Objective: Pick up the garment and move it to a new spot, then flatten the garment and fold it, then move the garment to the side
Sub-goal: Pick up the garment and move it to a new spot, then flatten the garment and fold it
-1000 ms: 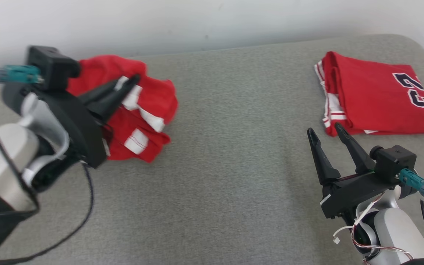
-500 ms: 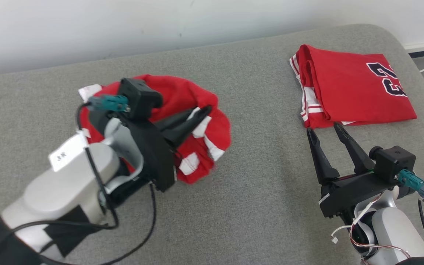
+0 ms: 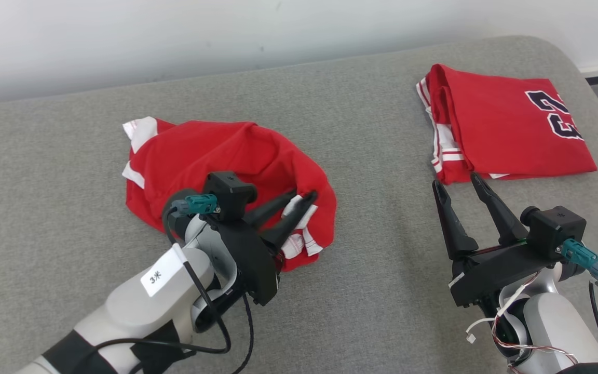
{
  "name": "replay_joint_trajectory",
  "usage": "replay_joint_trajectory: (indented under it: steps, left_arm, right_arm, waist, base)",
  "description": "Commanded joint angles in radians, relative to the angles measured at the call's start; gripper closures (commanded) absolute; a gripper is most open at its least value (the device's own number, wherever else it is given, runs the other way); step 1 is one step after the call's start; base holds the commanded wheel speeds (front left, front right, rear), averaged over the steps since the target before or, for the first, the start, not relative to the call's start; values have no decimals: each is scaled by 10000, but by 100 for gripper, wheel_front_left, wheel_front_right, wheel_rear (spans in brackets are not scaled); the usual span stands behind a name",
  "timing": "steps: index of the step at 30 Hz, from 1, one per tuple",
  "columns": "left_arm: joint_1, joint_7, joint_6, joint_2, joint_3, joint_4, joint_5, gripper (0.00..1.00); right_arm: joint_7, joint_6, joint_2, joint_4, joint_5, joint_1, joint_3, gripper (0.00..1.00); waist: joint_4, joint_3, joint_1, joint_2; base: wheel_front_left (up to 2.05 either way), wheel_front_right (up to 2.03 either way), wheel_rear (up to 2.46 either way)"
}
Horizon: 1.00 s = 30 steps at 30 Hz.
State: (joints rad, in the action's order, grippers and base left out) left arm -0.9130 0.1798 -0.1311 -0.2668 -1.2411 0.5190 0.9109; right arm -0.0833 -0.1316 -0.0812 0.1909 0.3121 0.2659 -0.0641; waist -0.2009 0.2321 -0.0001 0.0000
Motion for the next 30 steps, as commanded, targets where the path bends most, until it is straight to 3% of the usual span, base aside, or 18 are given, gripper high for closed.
replay_joint_trajectory:
  steps: [1,9,24,30]
  left_arm:
    - [119,247,19,153,15,237,-22,0]
    - [416,759,77,562,333,676,-154,0]
    - [1923,862,1001,575,1257,-166,-1153,0]
    - [2456,864,980,664,1243,-276,-1259,0]
  right_arm:
    - [-3,20,-23,3,-18,49,38,0]
    - [76,20,-28,8,-43,-175,107,0]
    - [247,20,-103,-68,-32,-704,251,0]
    - [319,20,-86,-170,-51,-682,249,0]
  waist:
    - [110,-41,1,0]
    - [547,-438,1,0]
    - [1367,-1210,1,0]
    - [1456,-1211,1,0]
  base:
    - [0,0,0]
    - [0,0,0]
    - [0,0,0]
    - [0,0,0]
